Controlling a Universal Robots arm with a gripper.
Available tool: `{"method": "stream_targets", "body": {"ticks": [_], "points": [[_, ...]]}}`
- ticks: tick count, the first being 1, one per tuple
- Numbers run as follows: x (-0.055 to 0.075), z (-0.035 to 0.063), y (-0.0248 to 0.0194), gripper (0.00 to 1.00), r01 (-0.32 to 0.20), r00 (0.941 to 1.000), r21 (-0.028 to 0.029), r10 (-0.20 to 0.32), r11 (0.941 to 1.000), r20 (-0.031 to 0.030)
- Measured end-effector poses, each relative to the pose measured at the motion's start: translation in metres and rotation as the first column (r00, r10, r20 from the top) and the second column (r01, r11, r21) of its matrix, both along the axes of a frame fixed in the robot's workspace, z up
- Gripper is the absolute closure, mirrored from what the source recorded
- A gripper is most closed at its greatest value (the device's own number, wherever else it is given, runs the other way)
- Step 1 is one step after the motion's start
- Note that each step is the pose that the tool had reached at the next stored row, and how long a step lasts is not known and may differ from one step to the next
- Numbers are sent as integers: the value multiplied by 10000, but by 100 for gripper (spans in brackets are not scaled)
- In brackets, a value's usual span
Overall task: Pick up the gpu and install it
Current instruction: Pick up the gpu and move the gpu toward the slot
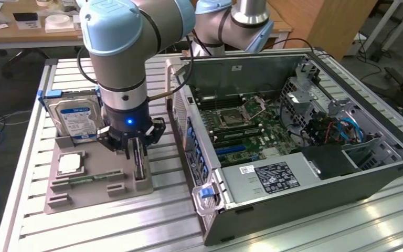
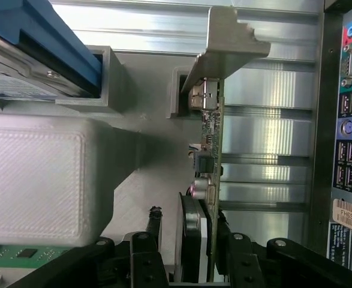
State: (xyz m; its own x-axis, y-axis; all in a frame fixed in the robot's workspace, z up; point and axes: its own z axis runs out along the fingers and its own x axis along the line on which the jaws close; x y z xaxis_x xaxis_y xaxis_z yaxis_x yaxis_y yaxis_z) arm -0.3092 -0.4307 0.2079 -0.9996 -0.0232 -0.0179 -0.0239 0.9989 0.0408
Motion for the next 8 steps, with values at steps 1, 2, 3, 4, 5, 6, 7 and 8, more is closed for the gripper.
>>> {"method": "stream_targets", "body": {"ticks": [1,2,3,4,5,6,7,8], "points": [[1,0,0,55,0,10000,0,0,10000,0],[2,-1,0,55,0,10000,-1,0,10000,-1],[3,-1,-1,55,0,10000,-1,0,10000,-1],[5,-2,-2,55,-1,10000,-2,1,10000,-2],[7,-2,-2,55,-1,10000,-1,1,10000,-2],[7,-4,-3,55,0,10000,-1,0,10000,-1],[7,-4,-3,55,1,10000,-1,-1,10000,0],[7,-4,-3,55,1,10000,-1,-1,10000,0]]}}
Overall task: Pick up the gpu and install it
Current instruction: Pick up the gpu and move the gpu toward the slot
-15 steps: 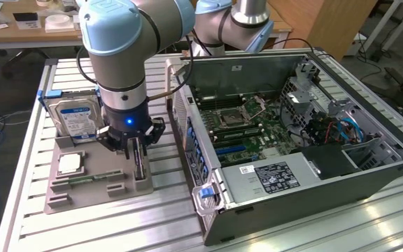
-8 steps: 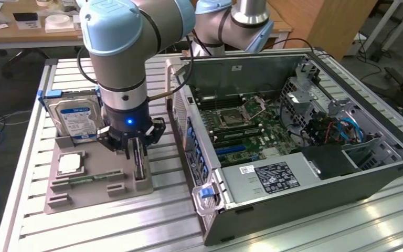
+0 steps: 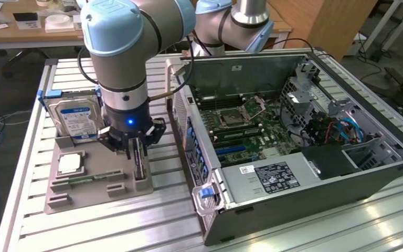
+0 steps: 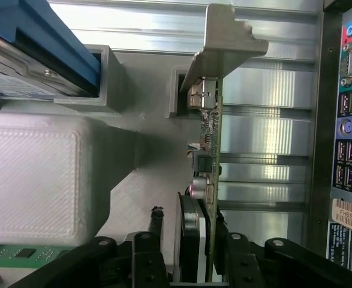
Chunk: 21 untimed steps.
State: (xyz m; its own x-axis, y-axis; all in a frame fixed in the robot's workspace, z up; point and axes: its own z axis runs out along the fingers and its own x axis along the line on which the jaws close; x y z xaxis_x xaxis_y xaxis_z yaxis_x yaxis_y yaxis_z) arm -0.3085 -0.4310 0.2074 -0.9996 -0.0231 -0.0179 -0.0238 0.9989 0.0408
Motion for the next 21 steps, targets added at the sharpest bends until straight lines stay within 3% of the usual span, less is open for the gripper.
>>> {"method": "stream_targets", "body": {"ticks": [2,3,11,13,14,21], "points": [[0,0,0,57,-1,10000,0,1,10000,0],[0,0,0,64,-1,10000,0,1,10000,0],[4,0,0,64,0,10000,0,0,10000,0],[6,0,-1,65,-1,10000,-1,1,10000,1],[6,0,-1,72,-1,10000,-1,1,10000,0],[6,0,-1,72,-1,10000,0,1,10000,0]]}}
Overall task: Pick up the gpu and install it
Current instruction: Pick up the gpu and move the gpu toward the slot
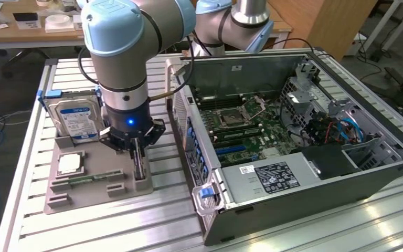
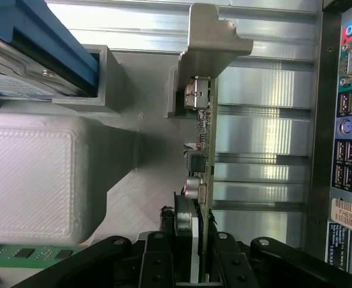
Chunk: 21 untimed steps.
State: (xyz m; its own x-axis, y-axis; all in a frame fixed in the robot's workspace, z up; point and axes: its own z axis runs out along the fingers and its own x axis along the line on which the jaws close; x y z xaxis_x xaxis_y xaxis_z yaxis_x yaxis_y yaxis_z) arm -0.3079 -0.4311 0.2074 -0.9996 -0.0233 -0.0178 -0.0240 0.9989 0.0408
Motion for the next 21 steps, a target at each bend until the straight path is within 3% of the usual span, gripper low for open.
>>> {"method": "stream_targets", "body": {"ticks": [10,21], "points": [[0,24,-1,72,0,10000,2,0,10000,0],[0,258,-1,72,1,10000,12,-1,10000,0]]}}
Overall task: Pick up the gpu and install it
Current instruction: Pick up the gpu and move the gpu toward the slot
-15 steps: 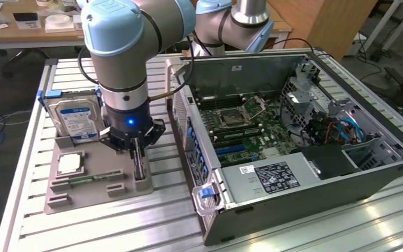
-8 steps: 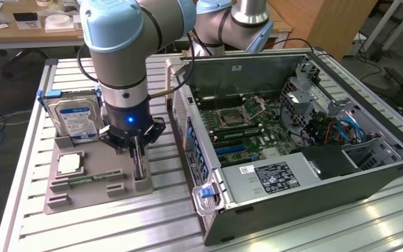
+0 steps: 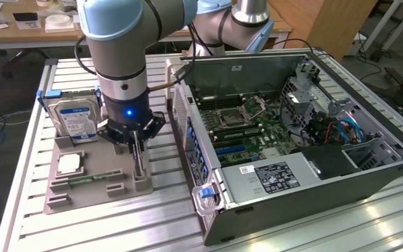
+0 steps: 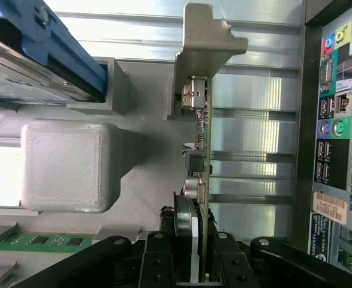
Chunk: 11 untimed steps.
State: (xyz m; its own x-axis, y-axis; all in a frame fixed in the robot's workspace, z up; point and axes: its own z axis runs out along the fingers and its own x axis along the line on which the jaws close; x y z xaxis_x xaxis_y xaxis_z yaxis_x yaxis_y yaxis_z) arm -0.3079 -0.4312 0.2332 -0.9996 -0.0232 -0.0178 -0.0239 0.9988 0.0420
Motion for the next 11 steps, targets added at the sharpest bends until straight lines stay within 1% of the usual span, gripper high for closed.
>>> {"method": "stream_targets", "body": {"ticks": [5,11], "points": [[0,158,0,72,0,10000,4,0,10000,0],[0,306,0,72,0,10000,4,0,10000,1]]}}
